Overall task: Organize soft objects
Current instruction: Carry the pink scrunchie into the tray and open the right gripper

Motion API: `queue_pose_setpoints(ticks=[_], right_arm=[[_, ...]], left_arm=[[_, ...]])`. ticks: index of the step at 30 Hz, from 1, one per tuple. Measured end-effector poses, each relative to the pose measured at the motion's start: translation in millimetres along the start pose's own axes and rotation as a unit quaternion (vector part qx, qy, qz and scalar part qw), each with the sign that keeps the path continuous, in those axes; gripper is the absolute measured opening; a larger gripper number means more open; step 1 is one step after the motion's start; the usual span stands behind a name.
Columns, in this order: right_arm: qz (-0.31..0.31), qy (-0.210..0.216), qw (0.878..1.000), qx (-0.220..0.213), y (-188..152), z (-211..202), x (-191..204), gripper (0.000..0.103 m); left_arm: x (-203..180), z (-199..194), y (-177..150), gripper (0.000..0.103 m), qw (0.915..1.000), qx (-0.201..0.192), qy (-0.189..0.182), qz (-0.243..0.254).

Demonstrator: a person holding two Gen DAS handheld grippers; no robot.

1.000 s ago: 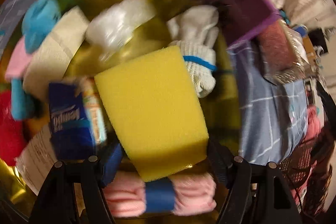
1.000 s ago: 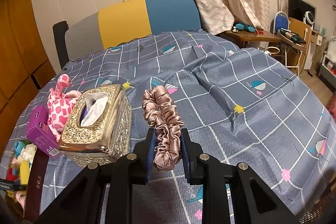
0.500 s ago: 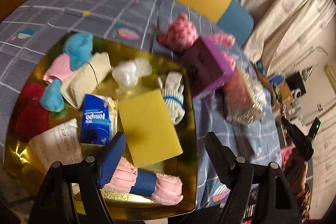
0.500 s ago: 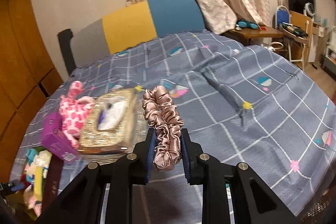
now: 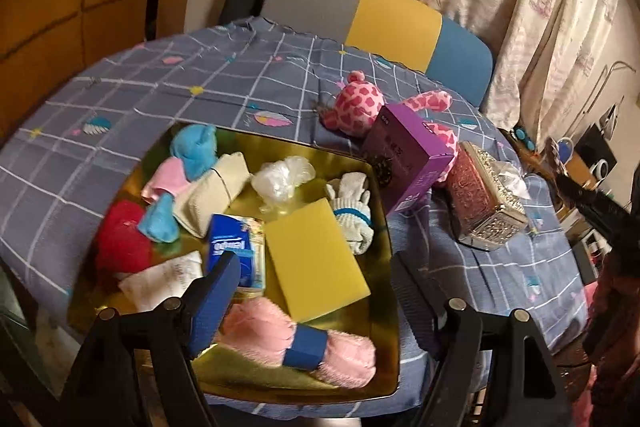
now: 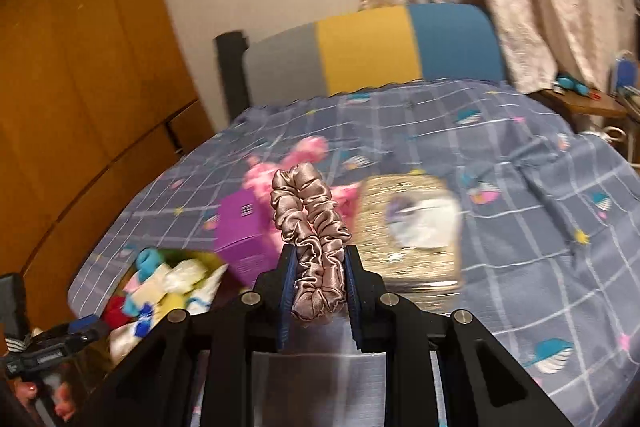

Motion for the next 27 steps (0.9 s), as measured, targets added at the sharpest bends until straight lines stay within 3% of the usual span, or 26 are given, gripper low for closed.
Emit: queue_pose_setpoints(ticks=[14, 27], right_arm=[[-0.072, 0.086, 0.991, 0.071, -36.6, 53.5, 138.6, 0.024], [-0.149, 0.117, 0.975, 0.12, -66.6, 90.3, 213.3, 0.024]], left_arm=[[26.8, -24.7, -1.9, 0.079, 0.9967, -0.041, 0.068, 0.012], [63.8, -36.9, -2.0, 0.079, 0.9926, -0.042, 0.111, -0.027]])
Point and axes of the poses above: each gripper's, at about its wrist camera, not at the fingertips, and z roughly the way its jaws point, x to its left, y to its top, the point moved 10 cm from there along z, roughly the way its jaws point, and after that the axes turned 6 degrees about -x, right-handed, at the moved point
